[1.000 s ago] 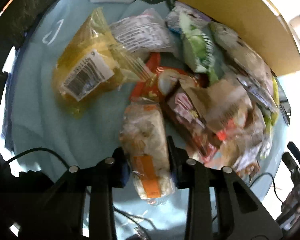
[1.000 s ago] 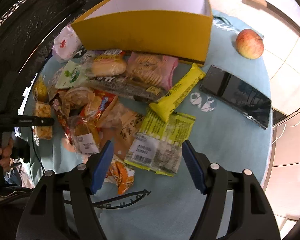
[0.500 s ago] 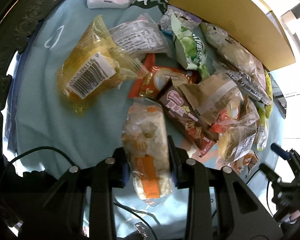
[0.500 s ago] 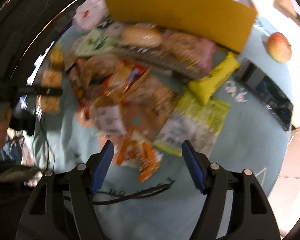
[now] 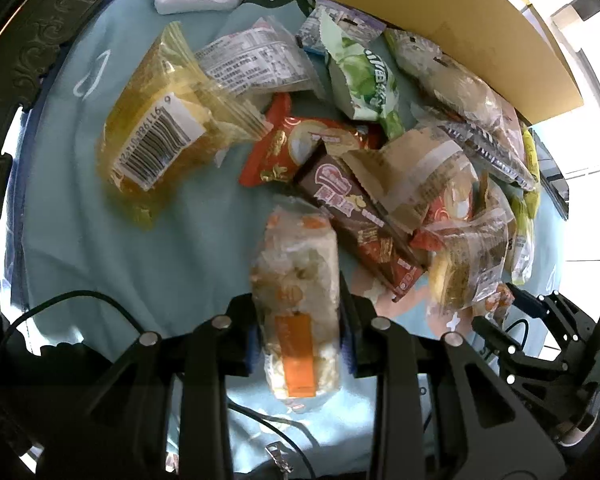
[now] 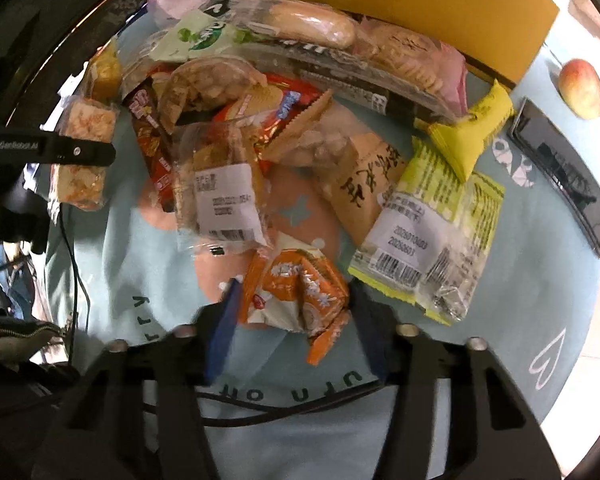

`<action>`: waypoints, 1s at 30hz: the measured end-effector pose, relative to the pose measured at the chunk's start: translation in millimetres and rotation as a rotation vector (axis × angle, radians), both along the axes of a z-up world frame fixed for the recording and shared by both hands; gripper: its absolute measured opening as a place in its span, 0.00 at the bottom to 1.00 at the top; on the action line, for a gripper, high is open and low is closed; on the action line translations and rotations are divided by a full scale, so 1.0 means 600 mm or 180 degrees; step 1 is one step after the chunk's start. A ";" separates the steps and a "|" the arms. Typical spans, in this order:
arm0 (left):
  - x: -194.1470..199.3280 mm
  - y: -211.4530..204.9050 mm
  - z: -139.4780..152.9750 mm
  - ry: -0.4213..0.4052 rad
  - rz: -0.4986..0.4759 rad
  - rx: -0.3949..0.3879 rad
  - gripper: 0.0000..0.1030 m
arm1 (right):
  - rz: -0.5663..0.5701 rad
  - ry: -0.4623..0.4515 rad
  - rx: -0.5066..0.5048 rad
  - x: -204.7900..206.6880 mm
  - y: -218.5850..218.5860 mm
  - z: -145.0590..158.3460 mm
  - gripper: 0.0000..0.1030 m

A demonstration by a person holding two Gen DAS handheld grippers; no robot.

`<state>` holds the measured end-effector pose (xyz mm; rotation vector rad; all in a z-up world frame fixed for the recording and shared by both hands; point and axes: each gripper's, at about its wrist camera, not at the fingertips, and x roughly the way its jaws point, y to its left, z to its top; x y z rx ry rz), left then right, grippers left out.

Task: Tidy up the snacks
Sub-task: 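Grasp a clear bread bag with the left gripper while the right grasps an orange snack pack, then carry both packs over the yellow box and release them inside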

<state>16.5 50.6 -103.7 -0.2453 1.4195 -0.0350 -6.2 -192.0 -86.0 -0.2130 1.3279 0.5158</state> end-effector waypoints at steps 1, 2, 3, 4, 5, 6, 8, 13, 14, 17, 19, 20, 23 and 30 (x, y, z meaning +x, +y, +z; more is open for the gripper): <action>-0.001 0.000 0.000 -0.0004 -0.0006 -0.0001 0.29 | 0.0008 0.0005 0.0017 -0.002 0.005 0.001 0.38; -0.001 0.000 0.001 -0.0008 -0.0012 -0.0003 0.29 | 0.0008 0.0032 0.0043 -0.005 0.007 0.004 0.36; -0.001 -0.001 0.001 -0.0014 -0.0017 -0.0010 0.29 | -0.0010 0.0037 0.0037 -0.006 0.005 0.007 0.35; -0.002 -0.001 0.000 -0.0017 -0.0023 -0.0018 0.29 | -0.0041 0.0045 0.0045 -0.006 0.001 0.008 0.35; -0.002 -0.002 -0.001 -0.0016 -0.0030 -0.0025 0.29 | -0.0066 0.0077 0.0069 -0.004 -0.005 0.010 0.35; -0.003 -0.002 -0.001 -0.0017 -0.0036 -0.0032 0.29 | -0.0111 0.0097 0.0097 -0.006 -0.012 0.012 0.35; -0.003 -0.005 -0.004 -0.0017 -0.0054 -0.0034 0.29 | -0.0193 0.0098 0.0167 -0.006 -0.024 0.023 0.35; -0.004 -0.009 0.002 -0.0038 -0.0090 -0.0032 0.29 | -0.0325 0.0054 0.0346 0.001 -0.048 0.051 0.13; -0.005 -0.010 0.008 -0.0075 -0.0103 -0.0039 0.29 | -0.0345 0.0037 0.0373 0.002 -0.052 0.058 0.13; -0.005 -0.014 0.024 -0.0178 -0.0167 -0.0044 0.29 | -0.0345 -0.0040 0.0381 0.010 -0.055 0.077 0.13; -0.004 -0.015 0.023 -0.0164 -0.0171 -0.0038 0.29 | -0.0254 0.0094 0.0328 0.013 -0.053 0.064 0.16; -0.003 -0.016 0.019 -0.0146 -0.0168 -0.0046 0.29 | -0.0178 0.0170 0.0296 0.011 -0.050 0.055 0.16; -0.005 -0.020 0.013 -0.0111 -0.0176 -0.0055 0.29 | -0.0052 0.0149 0.0103 -0.003 -0.038 0.034 0.48; -0.002 -0.021 0.005 -0.0074 -0.0149 -0.0062 0.29 | 0.0056 0.0221 0.0087 0.001 -0.034 0.006 0.57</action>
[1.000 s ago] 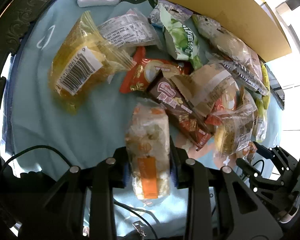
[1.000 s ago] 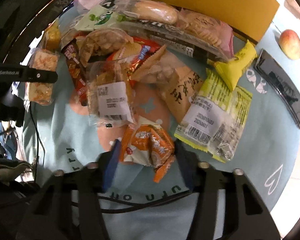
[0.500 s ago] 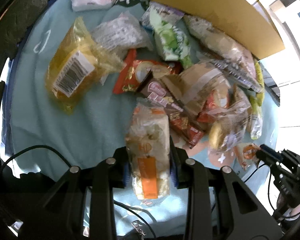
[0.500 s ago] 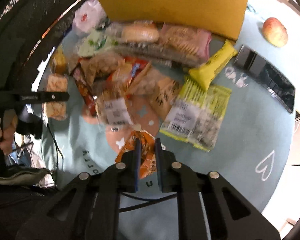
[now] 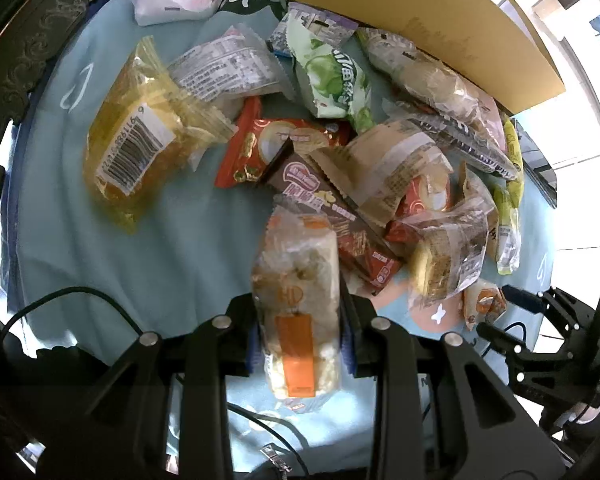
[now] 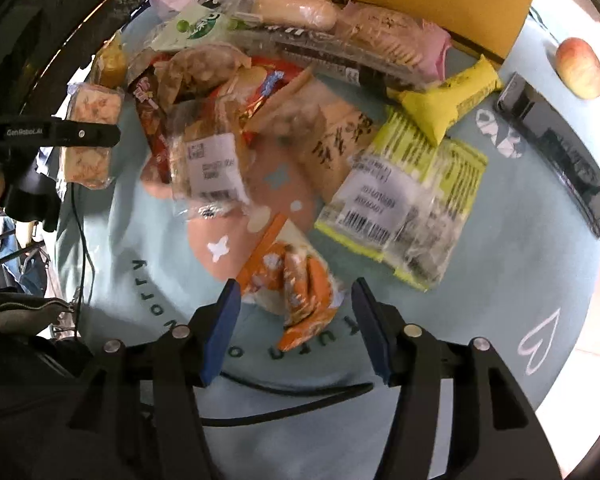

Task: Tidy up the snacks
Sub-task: 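Carry both packs over the yellow box and release them inside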

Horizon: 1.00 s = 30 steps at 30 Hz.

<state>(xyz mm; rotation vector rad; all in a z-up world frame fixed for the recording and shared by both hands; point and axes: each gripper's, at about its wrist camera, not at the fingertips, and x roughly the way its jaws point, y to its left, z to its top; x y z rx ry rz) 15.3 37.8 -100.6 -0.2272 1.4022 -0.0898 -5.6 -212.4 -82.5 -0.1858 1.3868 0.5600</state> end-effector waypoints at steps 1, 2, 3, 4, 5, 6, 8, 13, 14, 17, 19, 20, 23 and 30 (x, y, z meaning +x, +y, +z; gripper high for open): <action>0.000 0.000 0.000 0.0000 -0.0002 -0.0001 0.29 | 0.0057 0.0025 0.0031 0.004 0.000 0.000 0.57; -0.001 0.000 0.000 -0.0002 0.0000 0.0000 0.29 | 0.0132 0.0066 0.0046 0.008 -0.001 -0.003 0.57; 0.000 0.000 0.000 -0.0001 0.0003 0.0002 0.29 | 0.0225 0.0087 0.0012 0.010 0.001 -0.008 0.57; -0.001 0.000 0.000 0.0003 0.0003 0.0002 0.29 | 0.0287 0.0110 -0.0016 0.016 0.001 -0.011 0.57; -0.001 0.000 -0.001 0.0009 0.0007 0.0002 0.29 | 0.0375 0.0145 -0.0029 0.017 0.005 -0.017 0.57; -0.002 0.000 -0.001 0.0011 0.0009 0.0003 0.29 | 0.0462 0.0144 -0.0015 0.017 0.012 -0.019 0.56; -0.004 -0.001 -0.002 0.0020 0.0010 -0.0003 0.29 | 0.0596 0.0072 -0.0072 0.008 0.026 -0.024 0.44; -0.006 0.000 -0.007 0.0027 0.0013 -0.0013 0.29 | 0.0654 -0.0026 -0.0067 0.007 0.033 -0.005 0.28; -0.006 0.001 -0.006 0.0016 0.0018 -0.0019 0.29 | 0.0570 -0.0007 0.0034 0.012 0.027 0.006 0.28; -0.009 0.004 0.003 -0.0032 0.0026 -0.0035 0.29 | 0.0324 0.0058 0.0270 0.026 0.001 0.029 0.27; -0.010 0.006 0.014 -0.0078 0.0012 -0.0038 0.29 | 0.0161 0.0080 0.0466 0.038 -0.019 0.049 0.27; -0.009 0.005 0.024 -0.0133 -0.0003 -0.0041 0.29 | 0.0081 0.0062 0.0572 0.044 -0.027 0.062 0.27; -0.005 0.003 0.050 -0.0267 -0.0041 -0.0046 0.29 | -0.0107 -0.0096 0.0814 0.066 -0.050 0.102 0.27; 0.046 -0.030 0.140 -0.0736 -0.0176 -0.0101 0.29 | -0.0465 -0.0748 0.1066 0.128 -0.071 0.204 0.28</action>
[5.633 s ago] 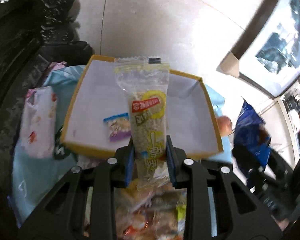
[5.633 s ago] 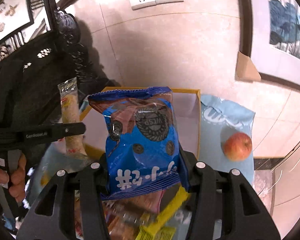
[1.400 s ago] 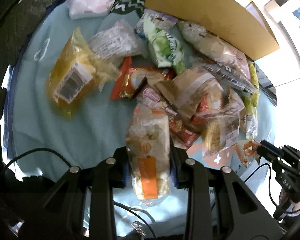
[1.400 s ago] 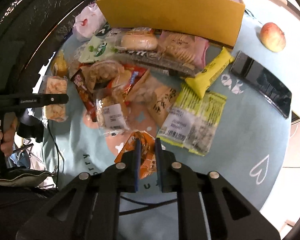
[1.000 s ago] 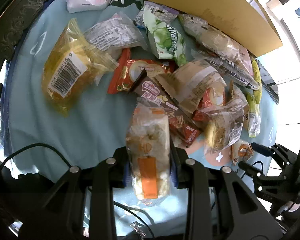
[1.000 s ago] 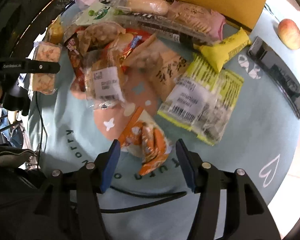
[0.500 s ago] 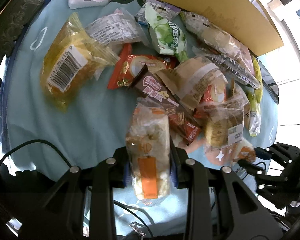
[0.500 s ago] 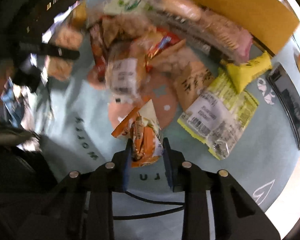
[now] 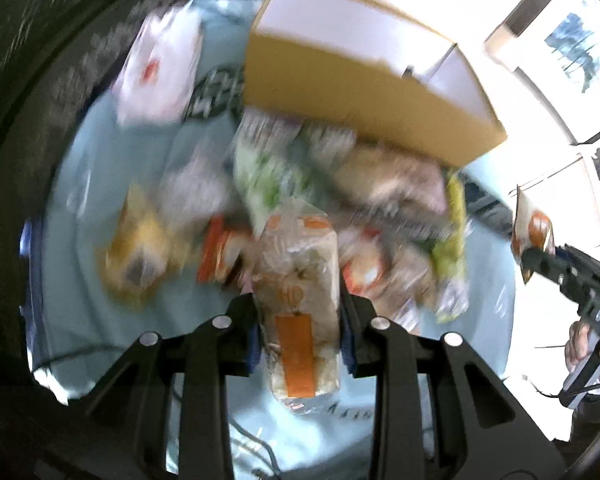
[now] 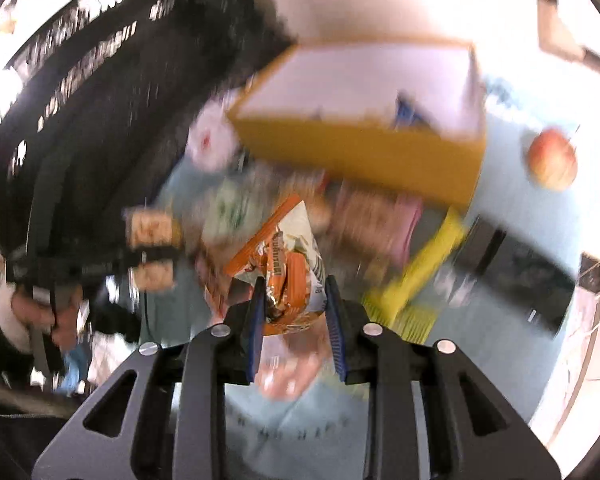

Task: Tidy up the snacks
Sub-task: 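Carry both packs over the yellow box and release them inside, then move both open grippers back over the snack pile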

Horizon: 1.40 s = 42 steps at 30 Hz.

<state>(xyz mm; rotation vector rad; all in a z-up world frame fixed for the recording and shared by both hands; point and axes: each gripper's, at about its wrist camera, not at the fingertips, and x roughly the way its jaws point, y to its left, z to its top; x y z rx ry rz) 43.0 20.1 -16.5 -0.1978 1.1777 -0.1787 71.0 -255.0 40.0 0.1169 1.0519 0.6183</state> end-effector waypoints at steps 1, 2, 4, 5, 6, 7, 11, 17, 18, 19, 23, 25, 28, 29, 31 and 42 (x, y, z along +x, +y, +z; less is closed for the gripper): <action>0.011 -0.006 0.011 -0.0060 -0.0017 -0.0014 0.29 | -0.0119 -0.0136 0.0044 0.019 -0.006 0.019 0.28; 0.028 -0.015 0.027 -0.0145 -0.0048 -0.0028 0.29 | -0.0175 -0.0217 0.0050 0.025 -0.018 0.028 0.28; 0.060 -0.036 0.049 -0.0262 -0.0105 -0.0039 0.29 | -0.0351 -0.0421 0.0041 0.052 -0.020 0.046 0.28; 0.072 -0.041 0.057 -0.0307 -0.0119 -0.0046 0.29 | -0.0440 -0.0481 0.0044 0.066 -0.025 0.053 0.28; 0.089 -0.047 0.069 -0.0370 -0.0116 -0.0058 0.29 | -0.0533 -0.0545 0.0028 0.081 -0.031 0.059 0.28; 0.107 -0.052 0.079 -0.0429 -0.0101 -0.0084 0.29 | -0.0597 -0.0593 0.0009 0.091 -0.030 0.057 0.28; 0.175 -0.074 0.107 -0.0592 -0.0037 -0.0164 0.29 | -0.0809 -0.0660 -0.0048 0.135 -0.028 0.051 0.28; 0.271 -0.113 0.104 -0.0562 -0.0016 -0.0270 0.29 | -0.0933 -0.0661 -0.0196 0.185 -0.006 0.033 0.28; 0.285 -0.119 0.099 -0.0531 -0.0004 -0.0280 0.29 | -0.0941 -0.0638 -0.0211 0.189 -0.003 0.027 0.28; 0.299 -0.125 0.091 -0.0492 0.0004 -0.0304 0.29 | -0.0978 -0.0642 -0.0268 0.198 -0.002 0.018 0.29; 0.348 -0.139 0.041 -0.0226 0.0267 -0.0217 0.82 | -0.1040 -0.0507 -0.0628 0.236 0.013 -0.025 0.37; 0.345 -0.141 0.039 -0.0282 0.0294 -0.0130 0.87 | -0.1034 -0.0489 -0.0565 0.235 0.007 -0.032 0.43; 0.337 -0.141 0.034 -0.0282 0.0186 -0.0060 0.87 | -0.1004 -0.0459 -0.0502 0.224 -0.006 -0.037 0.44; 0.331 -0.138 0.032 -0.0276 0.0171 -0.0033 0.87 | -0.0999 -0.0440 -0.0476 0.219 -0.010 -0.038 0.44; 0.317 -0.126 0.032 -0.0284 0.0140 -0.0005 0.87 | -0.1000 -0.0418 -0.0439 0.203 -0.018 -0.035 0.54; 0.174 -0.050 0.041 -0.0263 0.0126 0.0142 0.89 | -0.1021 -0.0325 -0.0513 0.074 -0.081 -0.027 0.63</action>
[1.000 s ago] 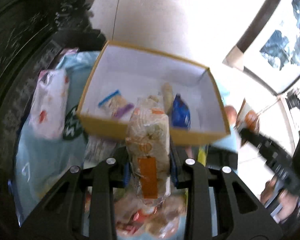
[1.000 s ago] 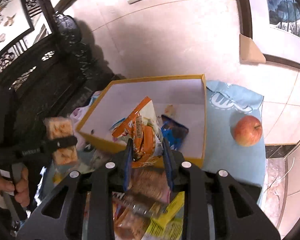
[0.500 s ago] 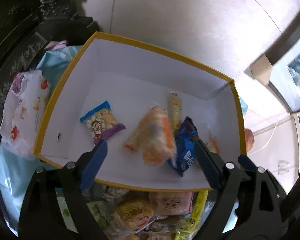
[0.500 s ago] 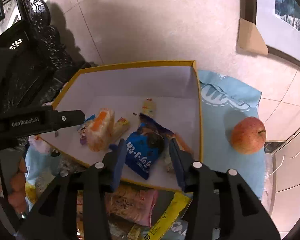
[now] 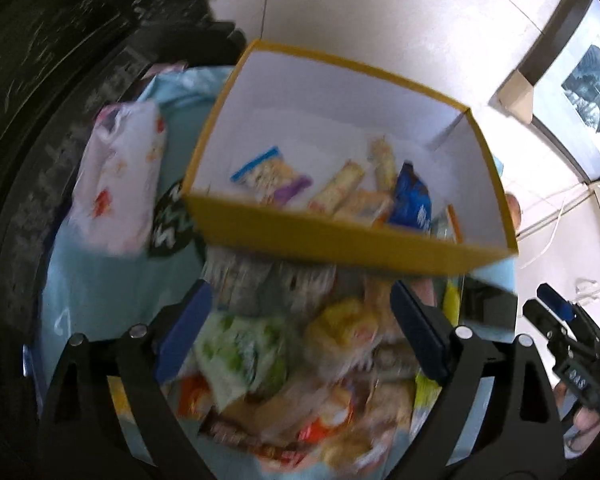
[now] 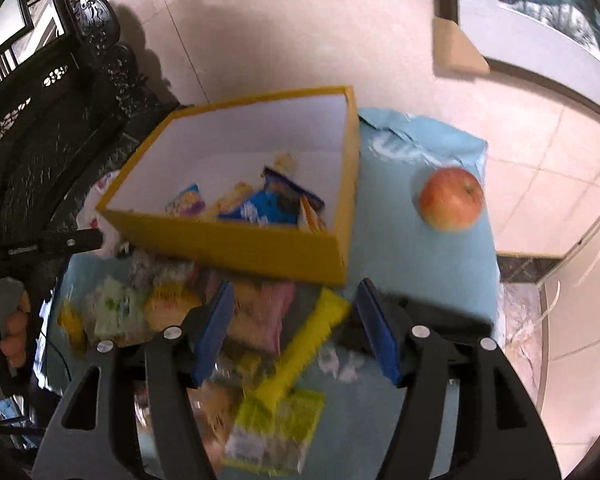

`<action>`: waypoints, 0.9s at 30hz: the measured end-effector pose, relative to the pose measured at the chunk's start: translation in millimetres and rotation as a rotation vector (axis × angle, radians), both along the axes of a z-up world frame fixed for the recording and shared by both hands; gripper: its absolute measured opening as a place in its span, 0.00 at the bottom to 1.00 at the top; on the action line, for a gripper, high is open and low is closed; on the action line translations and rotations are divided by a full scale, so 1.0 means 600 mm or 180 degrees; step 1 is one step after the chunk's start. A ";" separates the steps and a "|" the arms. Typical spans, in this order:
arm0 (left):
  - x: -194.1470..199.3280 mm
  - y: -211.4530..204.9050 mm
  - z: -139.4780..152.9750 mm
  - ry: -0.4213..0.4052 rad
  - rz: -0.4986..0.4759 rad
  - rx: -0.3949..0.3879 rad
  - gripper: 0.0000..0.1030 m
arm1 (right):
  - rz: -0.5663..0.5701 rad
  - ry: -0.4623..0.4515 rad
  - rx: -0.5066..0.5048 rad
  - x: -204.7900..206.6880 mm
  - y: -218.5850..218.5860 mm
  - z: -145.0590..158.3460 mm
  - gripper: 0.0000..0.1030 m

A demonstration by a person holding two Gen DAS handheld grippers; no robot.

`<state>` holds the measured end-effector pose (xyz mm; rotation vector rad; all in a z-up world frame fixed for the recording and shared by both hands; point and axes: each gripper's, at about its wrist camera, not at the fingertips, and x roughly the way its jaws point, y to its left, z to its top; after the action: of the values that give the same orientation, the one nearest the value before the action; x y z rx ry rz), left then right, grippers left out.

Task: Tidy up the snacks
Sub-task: 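Move both open grippers back over the snack pile, then grasp a yellow barcode snack bag with the left gripper while the right grasps a yellow-green pack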

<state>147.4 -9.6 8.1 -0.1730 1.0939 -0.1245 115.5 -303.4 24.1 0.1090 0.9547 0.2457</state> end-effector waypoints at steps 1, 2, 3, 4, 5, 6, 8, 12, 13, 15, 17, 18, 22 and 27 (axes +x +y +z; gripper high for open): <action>-0.012 0.005 -0.003 0.0019 0.0012 0.0018 0.89 | -0.0006 0.0041 -0.0003 -0.008 -0.002 -0.005 0.63; -0.024 0.010 -0.006 0.0032 0.0025 0.0038 0.90 | -0.0012 0.0094 -0.0015 -0.017 -0.004 -0.011 0.63; -0.038 0.015 -0.010 0.0056 0.0029 0.0055 0.90 | -0.0019 0.0133 -0.0021 -0.022 -0.005 -0.015 0.63; -0.051 0.019 -0.016 0.0090 0.0033 0.0068 0.90 | -0.0028 0.0185 -0.0014 -0.032 -0.005 -0.022 0.63; -0.059 0.021 -0.020 0.0114 0.0037 0.0076 0.90 | -0.0024 0.0231 -0.0005 -0.039 -0.004 -0.026 0.63; -0.072 0.024 -0.027 0.0156 0.0026 0.0080 0.90 | -0.0015 0.0290 0.0000 -0.048 -0.003 -0.032 0.63; -0.092 0.024 -0.038 0.0215 -0.0031 0.0089 0.90 | 0.0002 0.0335 -0.0013 -0.061 0.002 -0.039 0.63; -0.125 0.020 -0.052 0.0289 -0.0167 0.0148 0.90 | 0.0022 0.0404 -0.0038 -0.084 0.009 -0.045 0.63; -0.130 0.019 -0.055 0.0307 -0.0191 0.0160 0.90 | 0.0017 0.0416 -0.0038 -0.089 0.009 -0.046 0.63; -0.145 0.021 -0.062 0.0348 -0.0225 0.0175 0.90 | 0.0000 0.0438 -0.0030 -0.098 0.009 -0.050 0.63; -0.157 0.028 -0.071 0.0402 -0.0227 0.0181 0.90 | -0.0017 0.0471 -0.0031 -0.107 0.009 -0.055 0.63; -0.161 0.032 -0.074 0.0420 -0.0219 0.0185 0.90 | -0.0023 0.0493 -0.0030 -0.110 0.008 -0.058 0.63; -0.177 0.056 -0.087 0.0494 -0.0138 0.0195 0.90 | -0.0078 0.0598 -0.0031 -0.120 0.008 -0.073 0.63; -0.186 0.084 -0.093 0.0528 -0.0010 0.0187 0.90 | -0.0025 0.0678 -0.0036 -0.128 0.019 -0.082 0.63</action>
<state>35.8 40.7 -47.8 -0.1306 1.2618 -0.0817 38.5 -292.1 -25.2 0.1305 1.1669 0.2244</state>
